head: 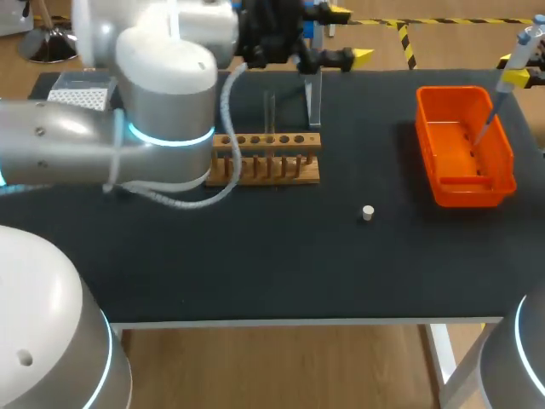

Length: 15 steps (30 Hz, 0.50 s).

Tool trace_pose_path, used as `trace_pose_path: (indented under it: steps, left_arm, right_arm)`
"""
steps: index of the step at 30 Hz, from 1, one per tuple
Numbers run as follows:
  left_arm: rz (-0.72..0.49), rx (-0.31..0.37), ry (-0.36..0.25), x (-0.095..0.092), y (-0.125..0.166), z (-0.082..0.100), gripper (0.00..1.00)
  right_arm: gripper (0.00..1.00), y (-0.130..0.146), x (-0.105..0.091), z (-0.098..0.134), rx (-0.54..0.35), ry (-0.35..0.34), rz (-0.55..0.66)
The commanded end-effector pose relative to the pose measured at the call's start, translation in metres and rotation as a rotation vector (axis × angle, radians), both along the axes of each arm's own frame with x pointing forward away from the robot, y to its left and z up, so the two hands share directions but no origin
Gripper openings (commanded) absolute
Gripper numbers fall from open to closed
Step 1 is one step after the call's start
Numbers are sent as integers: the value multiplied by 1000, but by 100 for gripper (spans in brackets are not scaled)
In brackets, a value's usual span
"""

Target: Invert the test tube, pick up the pipette, mount the tip to pipette, aspirate from beaker and dispense into the tube, eject the tip, return the pipette, and cap with the stopper.

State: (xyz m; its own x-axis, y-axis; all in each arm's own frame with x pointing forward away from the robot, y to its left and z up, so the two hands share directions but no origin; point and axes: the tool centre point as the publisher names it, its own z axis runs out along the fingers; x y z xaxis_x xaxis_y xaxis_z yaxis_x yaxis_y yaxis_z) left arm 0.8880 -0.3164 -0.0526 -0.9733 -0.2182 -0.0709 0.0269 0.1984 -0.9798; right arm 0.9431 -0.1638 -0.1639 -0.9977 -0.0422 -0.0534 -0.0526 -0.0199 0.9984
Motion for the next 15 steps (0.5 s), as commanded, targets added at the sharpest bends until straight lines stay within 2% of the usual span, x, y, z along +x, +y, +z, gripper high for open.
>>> trace_pose_path:
  steps: [1,9,13,14,15]
  left_arm:
    - [-9,46,13,18,-77,-4,100]
    - [-16,37,14,27,-116,-2,100]
    - [-38,66,7,30,-124,-1,100]
    - [-38,66,7,30,-124,-1,78]
    - [-38,66,7,30,-124,-1,19]
  right_arm:
    - [0,-1,0,1,-2,0,0]
    - [0,-1,0,1,-2,0,0]
    - [0,-1,0,1,-2,0,0]
    - [0,-1,0,1,-2,0,0]
    - [0,-1,0,1,-2,0,0]
